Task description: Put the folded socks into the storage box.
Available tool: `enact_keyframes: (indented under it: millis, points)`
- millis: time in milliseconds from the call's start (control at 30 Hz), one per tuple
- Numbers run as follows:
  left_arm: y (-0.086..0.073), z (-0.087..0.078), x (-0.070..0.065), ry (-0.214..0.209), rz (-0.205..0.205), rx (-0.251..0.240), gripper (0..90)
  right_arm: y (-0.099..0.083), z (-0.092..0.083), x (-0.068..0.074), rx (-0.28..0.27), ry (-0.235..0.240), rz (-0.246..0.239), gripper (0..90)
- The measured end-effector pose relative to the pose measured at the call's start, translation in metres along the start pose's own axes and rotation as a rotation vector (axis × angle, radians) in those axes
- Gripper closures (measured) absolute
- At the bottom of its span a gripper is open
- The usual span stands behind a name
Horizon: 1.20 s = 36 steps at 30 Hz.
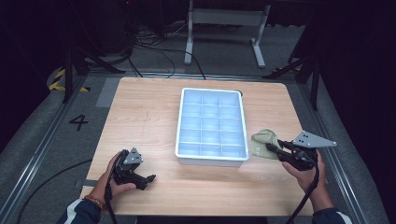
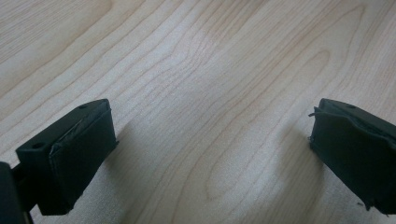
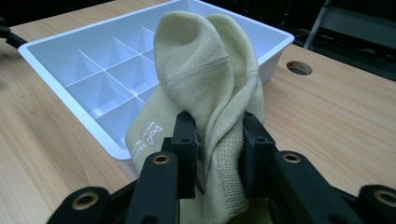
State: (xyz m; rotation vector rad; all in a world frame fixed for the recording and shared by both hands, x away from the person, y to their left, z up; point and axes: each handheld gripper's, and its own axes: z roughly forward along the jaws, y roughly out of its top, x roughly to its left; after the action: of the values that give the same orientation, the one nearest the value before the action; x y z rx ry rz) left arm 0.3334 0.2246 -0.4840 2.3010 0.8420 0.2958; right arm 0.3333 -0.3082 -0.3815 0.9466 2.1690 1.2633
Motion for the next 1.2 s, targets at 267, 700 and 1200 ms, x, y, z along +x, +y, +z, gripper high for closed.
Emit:
enact_keyframes:
  millis: [267,700,1200]
  points:
    - [0.000,0.000,0.000,0.000,0.000,0.000,0.4,0.011,0.008,0.000,-0.016,0.001,-0.011,71.3]
    - [0.000,0.000,0.000,0.000,0.001,0.000,0.4,0.019,0.026,0.001,-0.001,-0.001,-0.024,71.3]
    - [0.000,0.000,0.000,0.000,0.001,0.000,0.3,0.028,0.046,0.002,0.027,-0.004,-0.057,71.5]
